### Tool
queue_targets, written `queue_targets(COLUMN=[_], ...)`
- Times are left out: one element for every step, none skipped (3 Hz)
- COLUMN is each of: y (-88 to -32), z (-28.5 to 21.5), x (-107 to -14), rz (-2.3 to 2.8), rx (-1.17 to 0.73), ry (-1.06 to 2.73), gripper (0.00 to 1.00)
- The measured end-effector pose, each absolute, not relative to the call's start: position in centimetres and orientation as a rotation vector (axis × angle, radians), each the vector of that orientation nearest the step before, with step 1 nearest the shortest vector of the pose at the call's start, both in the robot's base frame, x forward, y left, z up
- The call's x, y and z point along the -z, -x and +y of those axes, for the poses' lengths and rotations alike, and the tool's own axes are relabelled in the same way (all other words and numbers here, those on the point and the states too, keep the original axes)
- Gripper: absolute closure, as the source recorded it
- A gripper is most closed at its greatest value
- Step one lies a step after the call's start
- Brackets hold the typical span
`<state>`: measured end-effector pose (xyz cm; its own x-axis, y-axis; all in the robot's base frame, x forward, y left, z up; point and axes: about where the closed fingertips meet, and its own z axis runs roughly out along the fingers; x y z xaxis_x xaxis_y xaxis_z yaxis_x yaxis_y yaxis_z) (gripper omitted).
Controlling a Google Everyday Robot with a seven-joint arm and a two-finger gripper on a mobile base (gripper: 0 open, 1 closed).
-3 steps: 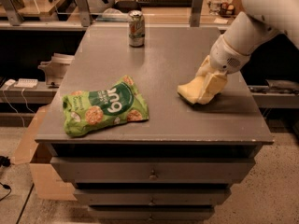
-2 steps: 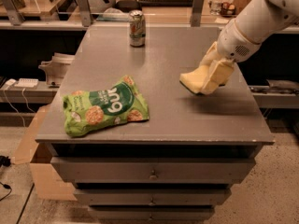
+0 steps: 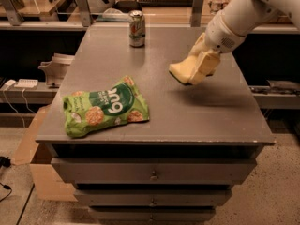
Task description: Move sponge near 7up can
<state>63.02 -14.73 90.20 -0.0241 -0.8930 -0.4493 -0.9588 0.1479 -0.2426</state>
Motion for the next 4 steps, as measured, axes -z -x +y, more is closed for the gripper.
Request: queue_targets(y=[-68.1,-72.1,-76.0,-76.9], z=[-10.8,-7.6,-5.1,-4.9], x=[-92.6,-94.0,-93.8,-92.8], rz=[1.82,1.754,1.791,1.798], rx=[-0.087,-0.04,-0.014,-0.016], ry=[1.738,1.658,1.533,1.528], gripper=[1.0,1.0,1.0,1.0])
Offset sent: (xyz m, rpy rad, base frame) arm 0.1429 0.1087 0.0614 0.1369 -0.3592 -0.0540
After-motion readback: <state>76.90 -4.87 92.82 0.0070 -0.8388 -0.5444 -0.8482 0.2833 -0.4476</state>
